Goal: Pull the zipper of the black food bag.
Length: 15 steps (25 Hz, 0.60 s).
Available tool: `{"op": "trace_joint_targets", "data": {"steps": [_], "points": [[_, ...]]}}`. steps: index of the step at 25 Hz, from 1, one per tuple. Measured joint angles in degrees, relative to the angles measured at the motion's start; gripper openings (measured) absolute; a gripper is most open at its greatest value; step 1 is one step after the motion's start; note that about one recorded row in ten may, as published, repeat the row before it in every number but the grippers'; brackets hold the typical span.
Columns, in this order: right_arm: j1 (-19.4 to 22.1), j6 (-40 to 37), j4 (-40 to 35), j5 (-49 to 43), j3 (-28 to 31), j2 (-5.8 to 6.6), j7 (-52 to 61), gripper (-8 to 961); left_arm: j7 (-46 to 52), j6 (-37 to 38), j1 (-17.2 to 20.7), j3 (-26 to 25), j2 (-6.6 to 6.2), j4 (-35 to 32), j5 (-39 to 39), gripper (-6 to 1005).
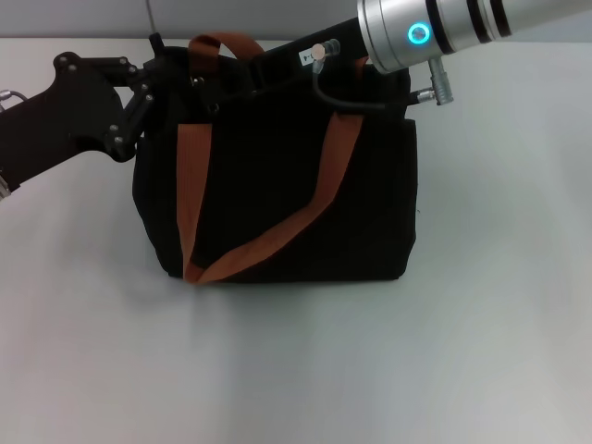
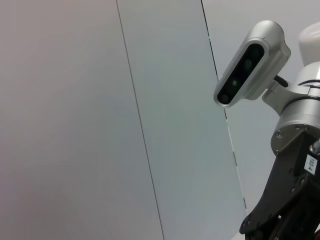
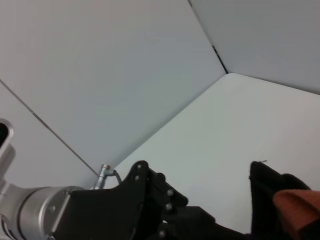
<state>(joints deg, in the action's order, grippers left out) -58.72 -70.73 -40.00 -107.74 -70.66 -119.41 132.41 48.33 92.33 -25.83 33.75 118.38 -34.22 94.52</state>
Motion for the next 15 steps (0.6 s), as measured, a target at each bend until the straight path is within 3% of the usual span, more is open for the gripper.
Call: {"op": "trace_joint_targets", "data": {"steps": [15], "points": [[1.39,0.93,-2.97,-5.83,0.60,0.14,2.65,-3,0.01,-0.54,-0.02,-0.01,-0.07,-0.04,-0.61,35]]}}
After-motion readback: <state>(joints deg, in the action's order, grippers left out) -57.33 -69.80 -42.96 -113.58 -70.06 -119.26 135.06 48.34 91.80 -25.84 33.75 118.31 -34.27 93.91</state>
